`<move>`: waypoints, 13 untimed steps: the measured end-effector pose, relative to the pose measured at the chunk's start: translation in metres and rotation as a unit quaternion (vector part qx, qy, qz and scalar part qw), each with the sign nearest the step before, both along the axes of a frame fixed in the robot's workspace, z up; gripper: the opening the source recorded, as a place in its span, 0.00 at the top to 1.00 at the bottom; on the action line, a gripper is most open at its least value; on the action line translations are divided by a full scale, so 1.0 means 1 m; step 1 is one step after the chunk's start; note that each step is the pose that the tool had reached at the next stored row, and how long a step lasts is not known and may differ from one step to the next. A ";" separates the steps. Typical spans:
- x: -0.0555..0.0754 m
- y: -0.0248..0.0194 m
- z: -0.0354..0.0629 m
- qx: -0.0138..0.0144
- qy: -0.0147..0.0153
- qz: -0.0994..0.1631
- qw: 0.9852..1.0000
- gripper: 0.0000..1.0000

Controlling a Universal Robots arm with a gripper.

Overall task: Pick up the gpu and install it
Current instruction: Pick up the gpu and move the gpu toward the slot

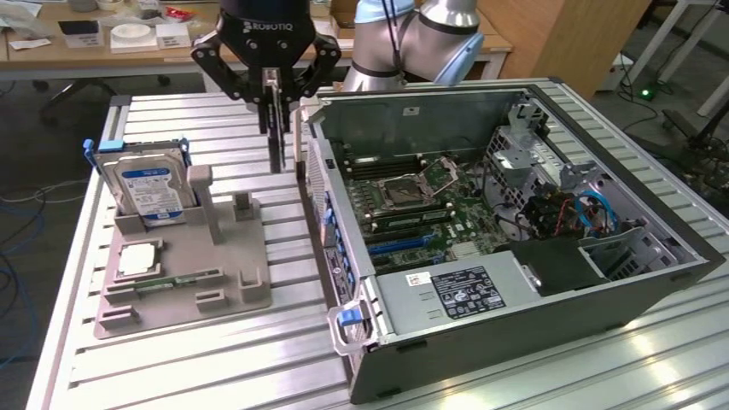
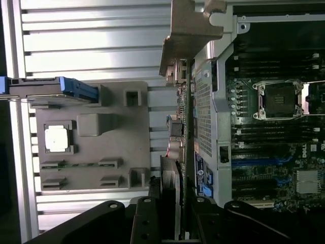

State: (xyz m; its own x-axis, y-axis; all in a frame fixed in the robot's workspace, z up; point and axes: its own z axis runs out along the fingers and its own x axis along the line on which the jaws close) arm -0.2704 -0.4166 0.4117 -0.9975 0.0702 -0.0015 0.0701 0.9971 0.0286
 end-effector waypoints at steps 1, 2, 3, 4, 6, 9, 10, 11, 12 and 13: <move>0.001 0.0000 0.0000 0.000 0.000 -0.001 1.000 0.73; 0.002 0.0000 0.0000 0.000 0.000 -0.003 1.000 0.73; 0.004 0.0000 0.0000 0.000 0.000 -0.004 1.000 0.73; 0.005 0.0000 -0.0001 0.000 0.000 -0.005 1.000 0.73; 0.008 0.0000 -0.0001 0.000 0.000 -0.006 1.000 0.73; 0.015 0.0000 -0.0003 0.000 0.000 -0.008 1.000 0.73; 0.018 0.0000 -0.0003 0.000 0.000 -0.008 1.000 0.73; 0.021 0.0000 -0.0003 0.000 0.000 -0.008 1.000 0.73; 0.025 0.0000 -0.0003 0.000 0.000 -0.008 1.000 0.73; 0.028 0.0000 -0.0004 0.000 0.000 -0.008 1.000 0.73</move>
